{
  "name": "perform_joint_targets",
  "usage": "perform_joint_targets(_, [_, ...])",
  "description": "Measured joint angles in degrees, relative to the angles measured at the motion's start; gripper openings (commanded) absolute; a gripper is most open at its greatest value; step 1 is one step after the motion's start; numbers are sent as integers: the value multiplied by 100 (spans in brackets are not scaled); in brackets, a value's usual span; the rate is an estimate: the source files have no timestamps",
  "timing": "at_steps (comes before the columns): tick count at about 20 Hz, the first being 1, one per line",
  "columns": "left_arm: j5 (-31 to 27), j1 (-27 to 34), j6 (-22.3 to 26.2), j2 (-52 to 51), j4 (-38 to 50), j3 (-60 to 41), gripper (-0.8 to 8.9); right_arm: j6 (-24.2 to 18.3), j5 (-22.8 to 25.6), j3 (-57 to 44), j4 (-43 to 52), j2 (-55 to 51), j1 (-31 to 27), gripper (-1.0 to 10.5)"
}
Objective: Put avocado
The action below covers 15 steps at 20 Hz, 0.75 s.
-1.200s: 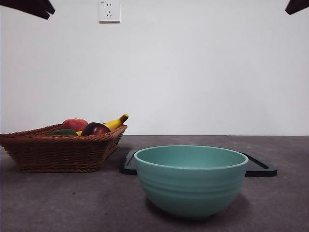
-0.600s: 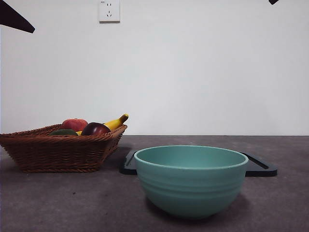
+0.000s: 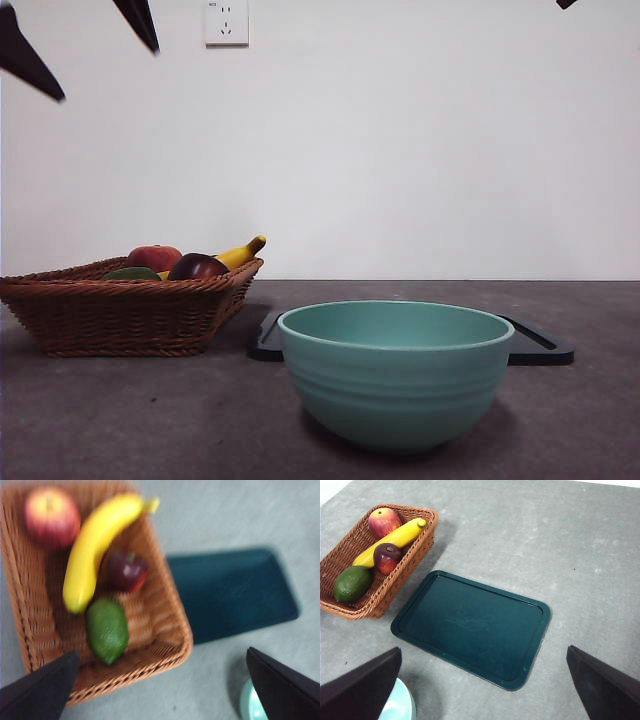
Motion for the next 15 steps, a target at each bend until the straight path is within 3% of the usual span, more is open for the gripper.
perform_joint_targets(8, [-214,0,160,1969,-109,466,530,0,0,0,0,0,0,559])
perform_joint_targets(15, [-881,0,424,2599,109,466,530,0,0,0,0,0,0,559])
